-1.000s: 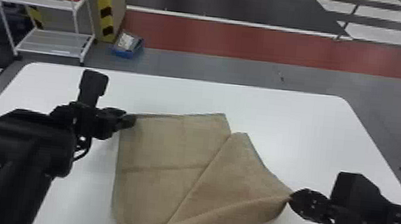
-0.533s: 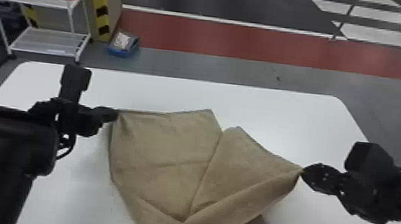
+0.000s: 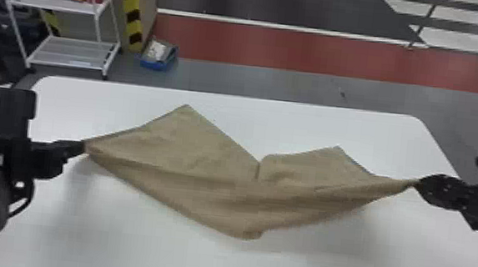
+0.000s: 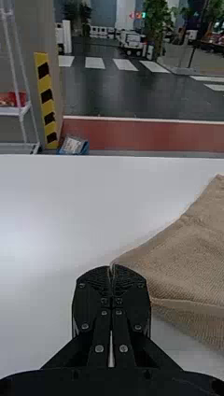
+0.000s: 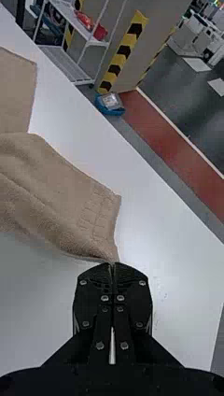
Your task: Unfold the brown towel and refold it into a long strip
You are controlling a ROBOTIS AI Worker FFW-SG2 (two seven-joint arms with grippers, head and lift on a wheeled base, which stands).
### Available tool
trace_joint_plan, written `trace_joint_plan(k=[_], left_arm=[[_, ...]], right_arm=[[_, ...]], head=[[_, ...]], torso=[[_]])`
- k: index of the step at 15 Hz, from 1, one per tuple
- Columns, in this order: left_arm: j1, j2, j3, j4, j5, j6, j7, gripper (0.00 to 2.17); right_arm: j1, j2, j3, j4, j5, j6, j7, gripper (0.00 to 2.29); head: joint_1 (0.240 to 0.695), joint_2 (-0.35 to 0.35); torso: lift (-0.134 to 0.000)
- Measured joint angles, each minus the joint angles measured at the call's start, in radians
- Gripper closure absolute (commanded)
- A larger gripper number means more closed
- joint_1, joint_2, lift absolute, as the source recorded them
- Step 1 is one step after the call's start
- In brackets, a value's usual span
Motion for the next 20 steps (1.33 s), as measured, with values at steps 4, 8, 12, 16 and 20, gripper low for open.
trace_joint_plan(k=[4, 8, 12, 16, 20], left_arm=[[0.201, -0.006, 0.098, -0.221, 0.060, 0.052, 0.037, 2.15], [0.385, -0.020, 0.110, -0.418, 0.106, 0.086, 0.042, 2.15], [0.500, -0.039, 0.070, -0.506, 0.097, 0.078, 0.026, 0.62], [0.546, -0.029, 0.078, -0.527, 0.076, -0.080, -0.032, 0.03], [0.585, -0.007, 0.122, -0.525, -0.012, -0.309, -0.126, 0.16]], right_arm=[[0.017, -0.008, -0.076, 0.051, -0.003, -0.040, 0.001, 1.40], [0.060, -0.013, -0.085, 0.061, 0.002, -0.058, 0.028, 1.40], [0.123, -0.007, -0.087, 0.031, 0.012, -0.095, 0.045, 1.40], [0.142, -0.005, -0.108, 0.022, 0.002, -0.111, 0.045, 1.40], [0.144, -0.003, -0.106, 0.023, -0.001, -0.119, 0.045, 1.40]], head=[[0.695, -0.061], [0.695, -0.085], [0.695, -0.124], [0.695, -0.142], [0.695, -0.105]], torso=[[-0.123], [-0.123], [-0.123], [-0.123], [-0.123]])
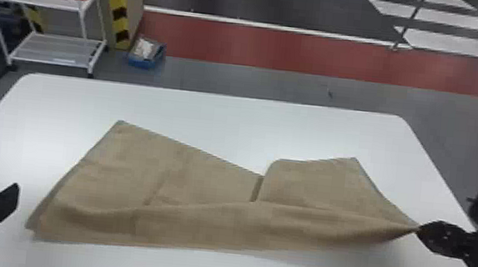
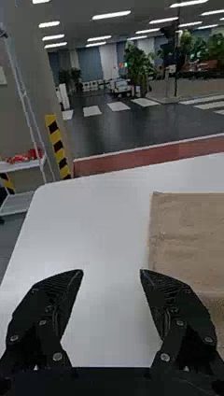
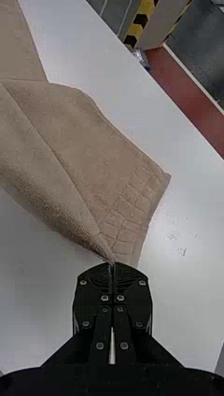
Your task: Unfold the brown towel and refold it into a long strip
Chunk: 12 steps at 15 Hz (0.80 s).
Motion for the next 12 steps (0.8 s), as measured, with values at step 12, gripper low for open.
trace_joint_plan(k=[12], left_arm=[[-0.048, 0.216, -0.096, 0.151, -0.598, -0.567, -0.619, 0.28]], right_arm=[[-0.012, 0.005, 0.013, 0.020, 0.000, -0.015, 0.000, 1.40]], head=[[0.695, -0.201]], torso=[[-0.123]])
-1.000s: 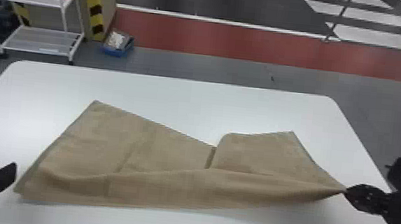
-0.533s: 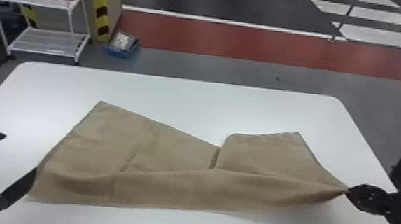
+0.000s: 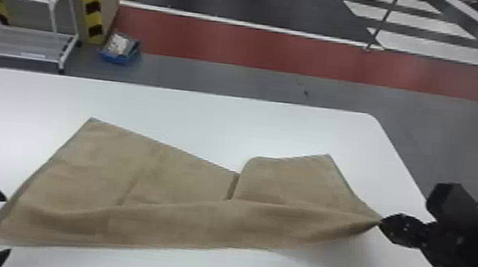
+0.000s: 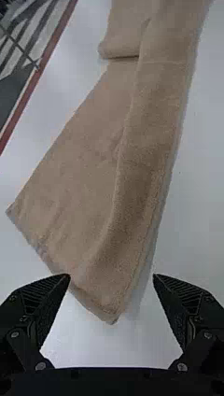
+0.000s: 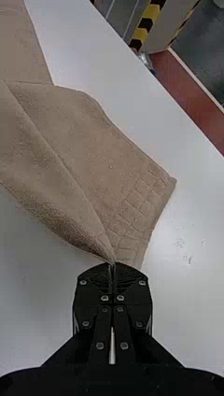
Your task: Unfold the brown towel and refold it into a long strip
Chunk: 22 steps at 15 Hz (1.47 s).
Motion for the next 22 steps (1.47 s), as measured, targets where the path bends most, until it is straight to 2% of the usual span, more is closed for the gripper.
trace_joint_plan(k=[3, 5, 9, 10, 11, 13, 15, 17, 19, 22], left_arm=[[-0.050, 0.040, -0.070, 0.048, -0.108, 0.000, -0.020, 0.55], [-0.073, 0.055, -0.106, 0.080, -0.173, 0.002, -0.023, 0.60], [-0.083, 0.072, -0.117, 0.110, -0.231, 0.011, -0.022, 0.60], [-0.083, 0.075, -0.116, 0.116, -0.248, 0.013, -0.012, 0.71], [-0.082, 0.077, -0.115, 0.121, -0.263, 0.015, -0.004, 1.20], [-0.083, 0.081, -0.111, 0.127, -0.278, 0.022, 0.012, 1.92], [-0.082, 0.082, -0.102, 0.126, -0.280, 0.043, 0.054, 1.94], [-0.076, 0.080, -0.082, 0.099, -0.269, 0.051, 0.059, 1.94], [-0.068, 0.074, -0.043, 0.033, -0.244, 0.054, 0.043, 2.01], [-0.061, 0.066, 0.007, -0.091, -0.222, 0.129, -0.039, 2.01]], right_arm=[[0.000, 0.003, -0.003, -0.005, 0.000, 0.002, 0.000, 1.40], [0.000, 0.007, -0.007, -0.012, 0.000, 0.003, 0.000, 1.40], [0.000, 0.010, -0.013, -0.016, 0.000, 0.003, 0.000, 1.40], [0.000, 0.010, -0.010, -0.016, 0.000, 0.003, 0.000, 1.40], [-0.001, 0.010, -0.007, -0.016, 0.000, 0.003, 0.000, 1.40], [-0.004, 0.010, -0.004, -0.016, 0.000, 0.004, 0.000, 1.40], [-0.010, 0.010, -0.009, -0.016, -0.002, 0.004, 0.000, 1.40], [-0.026, 0.010, -0.026, -0.016, -0.026, 0.011, 0.000, 1.40], [-0.056, 0.010, -0.050, -0.017, -0.054, 0.030, -0.009, 1.40], [-0.103, 0.006, -0.059, -0.032, -0.063, 0.095, -0.010, 1.40]], head=[[0.695, -0.197], [0.695, -0.194], [0.695, -0.177], [0.695, -0.161], [0.695, -0.153], [0.695, -0.138], [0.695, -0.127], [0.695, -0.119], [0.695, -0.123], [0.695, -0.127]], torso=[[-0.123], [-0.123], [-0.123], [-0.123], [-0.123], [-0.123], [-0.123], [-0.123], [-0.123], [-0.123]])
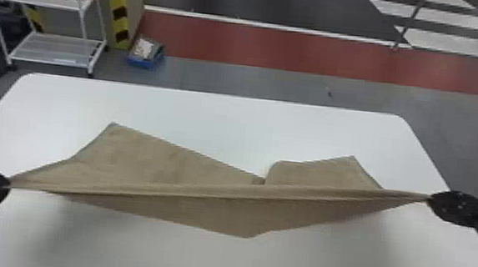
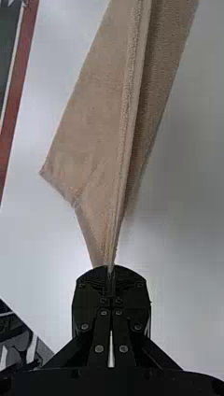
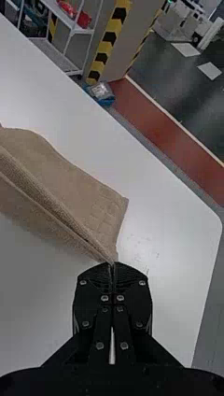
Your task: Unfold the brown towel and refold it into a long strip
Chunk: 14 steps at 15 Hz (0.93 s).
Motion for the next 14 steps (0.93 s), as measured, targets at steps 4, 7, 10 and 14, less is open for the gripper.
trace_joint_plan(k=[4, 7, 10, 14], left_arm=[[0.009, -0.006, 0.075, -0.108, 0.034, 0.068, -0.042, 2.06], [-0.044, -0.029, 0.103, -0.131, 0.114, 0.072, -0.008, 2.09], [-0.165, -0.046, 0.026, -0.099, 0.130, 0.141, 0.018, 2.12], [-0.490, -0.081, -0.128, 0.168, 0.127, 0.284, 0.130, 2.12]], right_arm=[[-0.035, -0.010, 0.000, -0.031, -0.004, 0.080, -0.032, 1.40], [-0.058, -0.013, 0.041, -0.080, -0.018, 0.185, -0.115, 2.01], [-0.133, -0.022, 0.128, -0.079, -0.009, 0.372, -0.230, 2.02], [-0.359, -0.041, 0.322, 0.042, 0.018, 0.620, -0.345, 2.02]], head=[[0.695, -0.118], [0.695, -0.117], [0.695, -0.141], [0.607, -0.111]], torso=[[-0.123], [-0.123], [-0.123], [-0.123]])
